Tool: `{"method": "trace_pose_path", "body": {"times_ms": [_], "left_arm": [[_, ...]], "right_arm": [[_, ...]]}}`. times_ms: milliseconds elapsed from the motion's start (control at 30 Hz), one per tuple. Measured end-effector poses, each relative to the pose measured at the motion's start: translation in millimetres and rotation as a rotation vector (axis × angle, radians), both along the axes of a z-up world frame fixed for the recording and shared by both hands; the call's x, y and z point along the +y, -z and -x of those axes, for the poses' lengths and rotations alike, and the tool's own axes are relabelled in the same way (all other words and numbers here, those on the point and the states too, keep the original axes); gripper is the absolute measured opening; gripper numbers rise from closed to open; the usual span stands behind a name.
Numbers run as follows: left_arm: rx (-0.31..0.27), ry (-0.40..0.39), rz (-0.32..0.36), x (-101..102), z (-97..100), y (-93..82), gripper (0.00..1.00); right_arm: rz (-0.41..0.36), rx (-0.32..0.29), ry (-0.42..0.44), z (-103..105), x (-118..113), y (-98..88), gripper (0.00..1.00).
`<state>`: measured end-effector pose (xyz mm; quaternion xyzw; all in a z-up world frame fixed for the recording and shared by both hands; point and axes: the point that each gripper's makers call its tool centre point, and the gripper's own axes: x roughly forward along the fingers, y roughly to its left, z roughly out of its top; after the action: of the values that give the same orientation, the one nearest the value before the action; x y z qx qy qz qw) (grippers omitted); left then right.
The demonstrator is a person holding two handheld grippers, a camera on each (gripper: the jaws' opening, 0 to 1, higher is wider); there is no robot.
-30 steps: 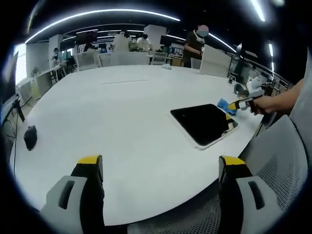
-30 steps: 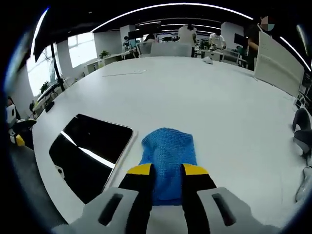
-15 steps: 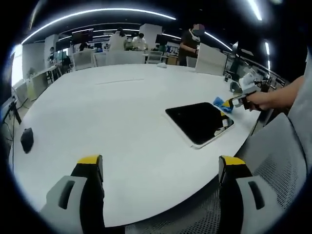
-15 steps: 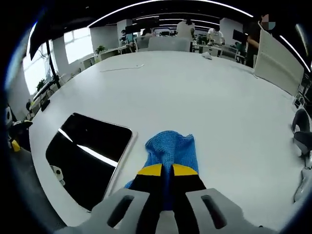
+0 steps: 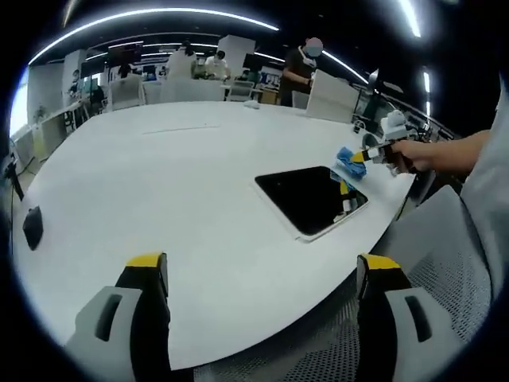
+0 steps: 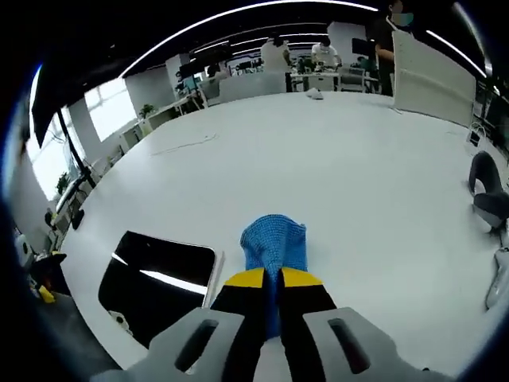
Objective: Wipe the mirror surface with the cleaning cloth until all visible marks leave the cleaned area.
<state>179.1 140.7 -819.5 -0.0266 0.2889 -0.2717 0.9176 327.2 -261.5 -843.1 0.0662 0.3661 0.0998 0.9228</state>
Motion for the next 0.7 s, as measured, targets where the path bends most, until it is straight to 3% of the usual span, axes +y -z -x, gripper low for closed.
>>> {"method": "trace_pose_path", "body": {"times_ms": [133, 267, 500, 700], "left_arm": [[-0.012, -0.007, -0.003, 1, -1.4, -1.3, 0.99], [0.000, -0.008, -0.003, 0, 0.6, -0.2, 0.99], [0.005, 0.001, -0.012, -4, 3.8, -2.5, 0.99], [0.016, 0.008, -0.027, -5, 4.8, 0.0, 0.99]], "right_arm": [[-0.032, 0.003, 0.006, -6, 15, -10.1, 0.00], [-0.087, 0.036, 0.018, -8, 35, -7.0, 0.00], [-0.056, 0.071, -0.001, -5, 67, 6.1, 0.00], [-0.034, 0.106, 0.002, -6, 79, 26.2, 0.00]]}}
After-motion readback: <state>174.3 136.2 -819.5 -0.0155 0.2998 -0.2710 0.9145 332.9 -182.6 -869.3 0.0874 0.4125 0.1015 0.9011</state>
